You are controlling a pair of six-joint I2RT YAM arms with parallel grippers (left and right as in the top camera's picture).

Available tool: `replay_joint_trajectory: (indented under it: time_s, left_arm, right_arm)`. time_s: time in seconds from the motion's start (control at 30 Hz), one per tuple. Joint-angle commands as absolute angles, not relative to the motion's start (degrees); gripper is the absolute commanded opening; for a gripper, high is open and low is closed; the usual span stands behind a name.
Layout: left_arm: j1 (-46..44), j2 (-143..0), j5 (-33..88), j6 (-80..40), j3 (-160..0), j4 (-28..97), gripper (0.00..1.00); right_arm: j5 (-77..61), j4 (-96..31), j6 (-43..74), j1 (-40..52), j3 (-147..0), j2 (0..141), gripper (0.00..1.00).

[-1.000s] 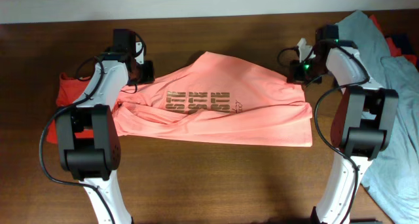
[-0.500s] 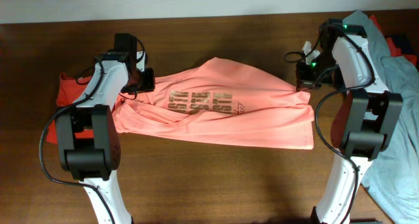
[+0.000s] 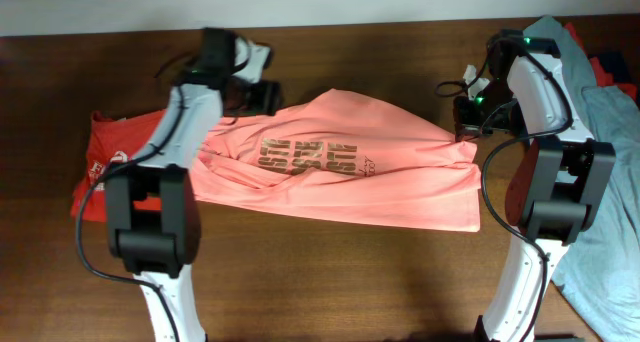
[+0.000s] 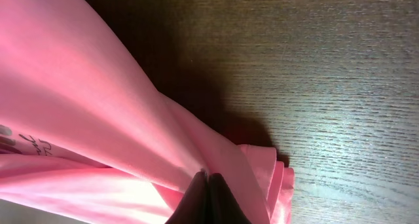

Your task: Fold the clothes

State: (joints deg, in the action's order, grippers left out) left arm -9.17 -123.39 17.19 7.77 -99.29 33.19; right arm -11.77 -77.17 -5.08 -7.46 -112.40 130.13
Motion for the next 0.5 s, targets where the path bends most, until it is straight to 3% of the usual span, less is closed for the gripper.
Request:
replay_joint_trajectory:
  time_s: [0.0, 0.47]
  left_arm:
    - [-11.84, -124.38, 15.66, 12.97, -100.60, 29.23, 0.74]
    - [-15.73, -132.94, 20.75, 15.33, -100.62, 16.23, 0.72]
  right_arm:
    - [-10.48, -77.38, -5.56, -7.07, -113.32, 128.07, 0.04]
    - [-10.48, -77.36, -5.56, -7.07, -113.32, 128.07, 0.04]
